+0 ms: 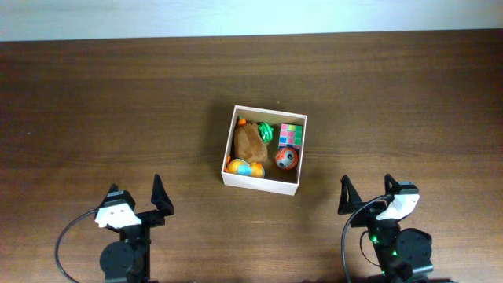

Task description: Pack container

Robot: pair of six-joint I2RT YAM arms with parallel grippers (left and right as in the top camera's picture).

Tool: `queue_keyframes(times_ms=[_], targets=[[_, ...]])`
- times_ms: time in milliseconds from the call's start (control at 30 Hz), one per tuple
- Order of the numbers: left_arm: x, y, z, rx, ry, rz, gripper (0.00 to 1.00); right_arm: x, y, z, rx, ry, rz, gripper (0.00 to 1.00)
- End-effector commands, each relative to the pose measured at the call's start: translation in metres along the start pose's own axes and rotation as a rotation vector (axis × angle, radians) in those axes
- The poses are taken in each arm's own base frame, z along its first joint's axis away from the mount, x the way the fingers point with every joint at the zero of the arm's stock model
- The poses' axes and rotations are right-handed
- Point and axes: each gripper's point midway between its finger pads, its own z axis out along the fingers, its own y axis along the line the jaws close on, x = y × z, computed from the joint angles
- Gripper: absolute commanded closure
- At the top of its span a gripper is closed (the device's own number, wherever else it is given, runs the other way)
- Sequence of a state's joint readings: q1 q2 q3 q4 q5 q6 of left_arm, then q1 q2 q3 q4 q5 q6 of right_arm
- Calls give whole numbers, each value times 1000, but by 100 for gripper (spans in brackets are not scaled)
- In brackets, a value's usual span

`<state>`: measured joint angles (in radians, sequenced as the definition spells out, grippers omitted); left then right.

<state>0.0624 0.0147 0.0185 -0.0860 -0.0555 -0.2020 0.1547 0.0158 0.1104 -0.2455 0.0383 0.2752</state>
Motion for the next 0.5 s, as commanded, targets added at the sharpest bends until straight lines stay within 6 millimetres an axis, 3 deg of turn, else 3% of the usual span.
queue_keyframes(times_ms=[0, 467], targets=[[1, -1, 0, 9, -2, 13, 1, 14, -3, 3, -2, 22, -13, 1], [1, -1, 0, 9, -2, 13, 1, 15, 4, 3, -33, 26, -17, 1]])
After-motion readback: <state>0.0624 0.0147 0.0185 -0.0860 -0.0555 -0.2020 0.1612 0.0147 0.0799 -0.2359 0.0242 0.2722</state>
